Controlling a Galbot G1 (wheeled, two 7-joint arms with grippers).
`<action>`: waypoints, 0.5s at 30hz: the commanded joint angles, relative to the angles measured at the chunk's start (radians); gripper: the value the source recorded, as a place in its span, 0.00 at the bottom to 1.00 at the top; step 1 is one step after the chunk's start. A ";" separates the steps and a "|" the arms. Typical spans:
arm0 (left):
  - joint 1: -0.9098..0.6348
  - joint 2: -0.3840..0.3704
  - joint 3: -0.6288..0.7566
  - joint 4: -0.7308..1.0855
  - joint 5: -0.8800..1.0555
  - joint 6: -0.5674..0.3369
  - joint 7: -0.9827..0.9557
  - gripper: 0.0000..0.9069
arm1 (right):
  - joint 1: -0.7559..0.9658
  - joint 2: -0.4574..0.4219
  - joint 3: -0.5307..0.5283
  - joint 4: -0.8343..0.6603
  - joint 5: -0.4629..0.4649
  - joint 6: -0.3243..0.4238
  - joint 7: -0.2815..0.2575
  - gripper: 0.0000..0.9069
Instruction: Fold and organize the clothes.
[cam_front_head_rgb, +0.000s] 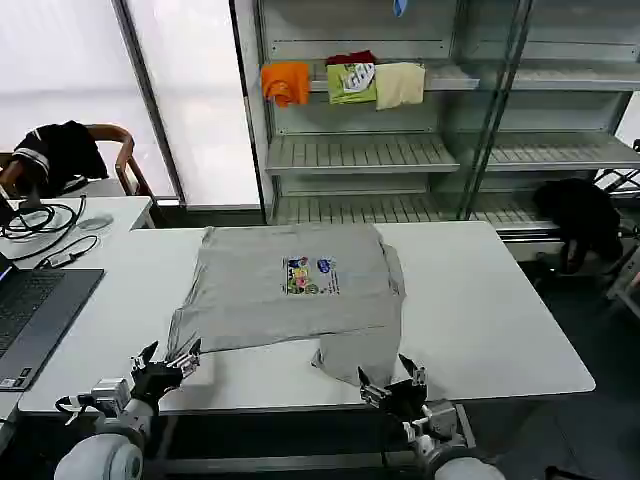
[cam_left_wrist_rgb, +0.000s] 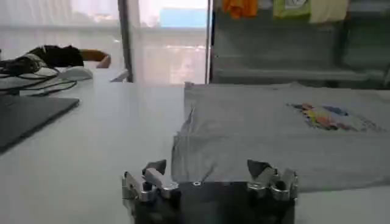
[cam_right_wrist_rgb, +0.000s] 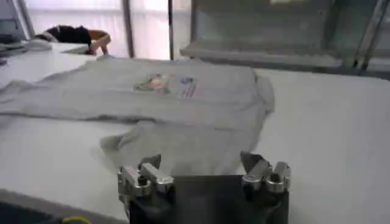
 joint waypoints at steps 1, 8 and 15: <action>-0.017 -0.001 0.003 0.079 0.025 -0.017 -0.001 0.03 | -0.019 0.025 -0.022 -0.025 -0.060 0.000 0.004 0.00; -0.005 -0.002 0.006 0.079 0.016 -0.017 0.000 0.02 | -0.019 0.033 -0.034 -0.021 -0.069 0.000 0.005 0.00; 0.004 0.000 0.002 0.063 -0.017 -0.026 -0.003 0.00 | -0.021 0.038 -0.027 -0.015 -0.025 0.037 0.028 0.00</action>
